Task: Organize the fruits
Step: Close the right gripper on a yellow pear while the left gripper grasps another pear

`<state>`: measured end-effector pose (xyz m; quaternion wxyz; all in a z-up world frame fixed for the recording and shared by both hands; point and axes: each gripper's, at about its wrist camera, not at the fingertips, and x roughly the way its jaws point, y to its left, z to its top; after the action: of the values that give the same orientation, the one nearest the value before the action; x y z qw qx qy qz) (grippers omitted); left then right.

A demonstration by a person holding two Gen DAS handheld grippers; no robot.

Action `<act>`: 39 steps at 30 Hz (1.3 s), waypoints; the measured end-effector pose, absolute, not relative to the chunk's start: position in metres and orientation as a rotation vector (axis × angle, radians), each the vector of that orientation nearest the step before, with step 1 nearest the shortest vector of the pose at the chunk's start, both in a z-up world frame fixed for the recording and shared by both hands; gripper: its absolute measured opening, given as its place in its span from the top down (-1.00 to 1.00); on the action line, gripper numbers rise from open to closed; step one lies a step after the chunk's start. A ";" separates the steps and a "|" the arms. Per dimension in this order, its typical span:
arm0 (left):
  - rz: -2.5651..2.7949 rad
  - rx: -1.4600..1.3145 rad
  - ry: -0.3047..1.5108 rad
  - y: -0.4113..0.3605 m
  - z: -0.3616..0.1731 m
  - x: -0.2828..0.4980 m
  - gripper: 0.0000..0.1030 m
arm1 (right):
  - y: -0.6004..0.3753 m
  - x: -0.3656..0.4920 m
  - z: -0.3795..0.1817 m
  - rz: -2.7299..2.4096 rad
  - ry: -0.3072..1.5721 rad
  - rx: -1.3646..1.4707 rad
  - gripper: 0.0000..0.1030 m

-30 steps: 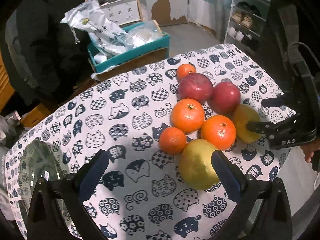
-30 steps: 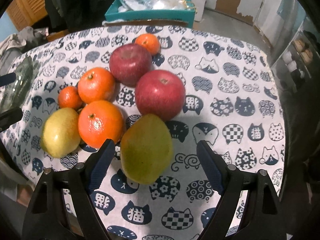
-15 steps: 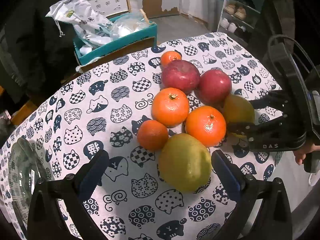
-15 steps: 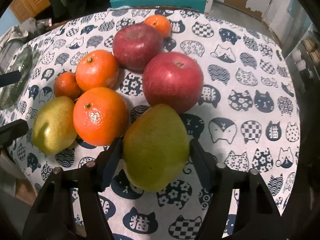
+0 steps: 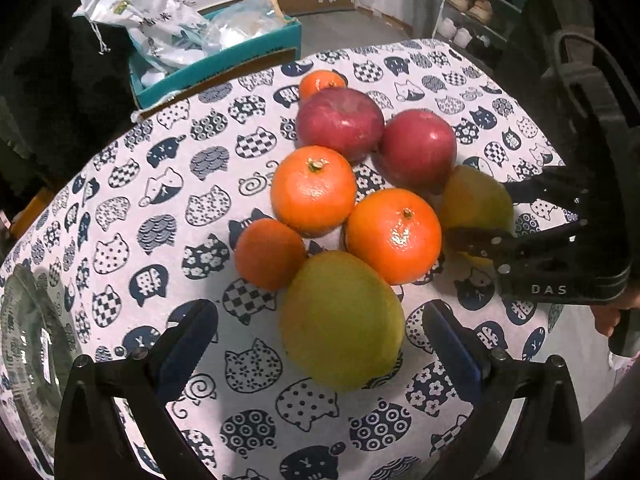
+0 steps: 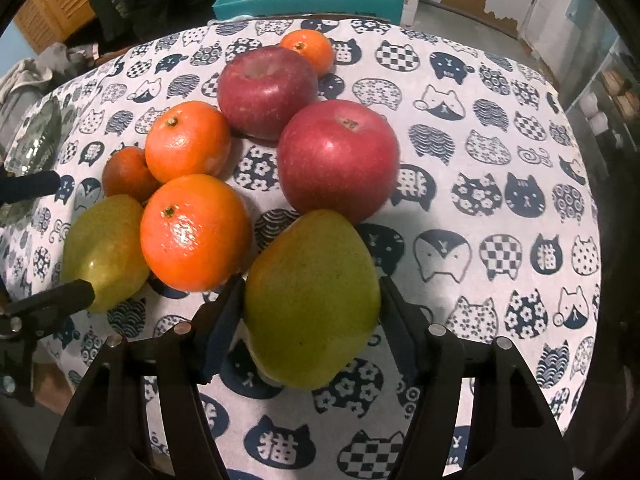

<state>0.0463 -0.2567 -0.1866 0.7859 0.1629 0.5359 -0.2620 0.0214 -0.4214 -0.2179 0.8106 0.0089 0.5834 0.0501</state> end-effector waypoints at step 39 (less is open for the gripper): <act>-0.565 0.380 1.113 -0.251 -0.197 0.028 -0.42 | -0.432 0.004 -0.173 0.056 1.119 0.044 -0.29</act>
<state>0.0279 -0.2506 -0.1968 0.7947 0.1766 0.5178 -0.2629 0.0042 -0.4317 -0.1725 0.8468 0.0209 0.5308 0.0265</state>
